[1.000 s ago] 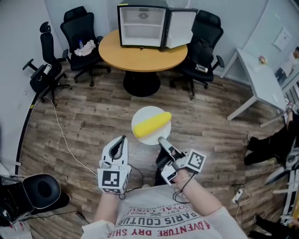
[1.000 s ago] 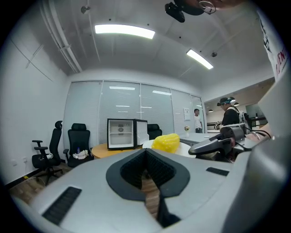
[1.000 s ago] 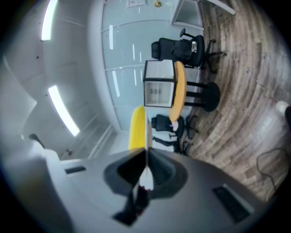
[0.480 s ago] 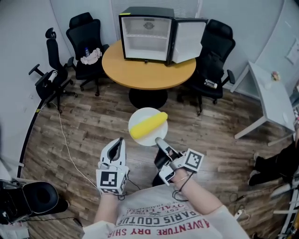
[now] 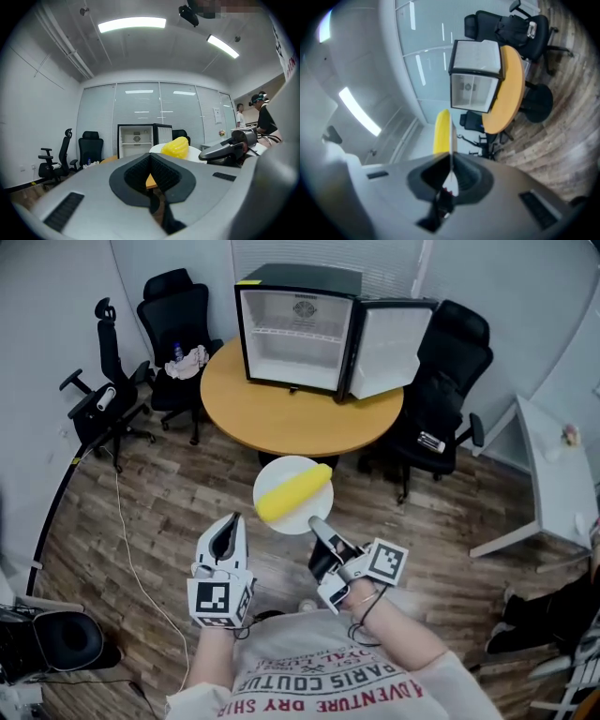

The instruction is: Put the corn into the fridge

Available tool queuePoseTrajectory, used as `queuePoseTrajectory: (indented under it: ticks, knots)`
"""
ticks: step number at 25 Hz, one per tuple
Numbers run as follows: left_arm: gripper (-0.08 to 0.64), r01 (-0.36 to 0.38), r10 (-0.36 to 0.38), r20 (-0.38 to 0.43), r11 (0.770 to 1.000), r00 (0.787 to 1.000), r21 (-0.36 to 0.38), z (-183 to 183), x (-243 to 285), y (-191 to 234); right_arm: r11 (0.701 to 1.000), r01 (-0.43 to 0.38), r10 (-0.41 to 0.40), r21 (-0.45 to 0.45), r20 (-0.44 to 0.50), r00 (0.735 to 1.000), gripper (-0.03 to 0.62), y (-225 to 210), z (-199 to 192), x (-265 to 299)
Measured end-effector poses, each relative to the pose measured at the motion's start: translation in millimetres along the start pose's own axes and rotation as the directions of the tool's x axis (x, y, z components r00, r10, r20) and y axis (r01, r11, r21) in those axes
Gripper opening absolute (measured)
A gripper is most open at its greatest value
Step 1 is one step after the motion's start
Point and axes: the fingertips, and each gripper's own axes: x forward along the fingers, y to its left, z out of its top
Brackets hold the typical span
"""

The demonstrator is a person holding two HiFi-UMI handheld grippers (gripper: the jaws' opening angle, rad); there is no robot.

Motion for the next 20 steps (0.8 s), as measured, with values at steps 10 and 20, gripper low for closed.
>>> queuePoseTrajectory:
  ticks: [10, 20]
  knots:
    - [0.029, 0.027, -0.027, 0.009, 0.999, 1.0, -0.017, -13.9, 45.5, 16.2, 0.999, 0.024, -0.025, 0.028, 0.046, 0.999, 0.038, -27.3, 28.9, 22.4]
    - [0.029, 0.13, -0.129, 0.031, 0.992, 0.991, -0.004, -5.9, 180.7, 79.5, 0.997, 0.058, -0.065, 0.046, 0.171, 0.983, 0.038, -57.3, 115.9, 123.2]
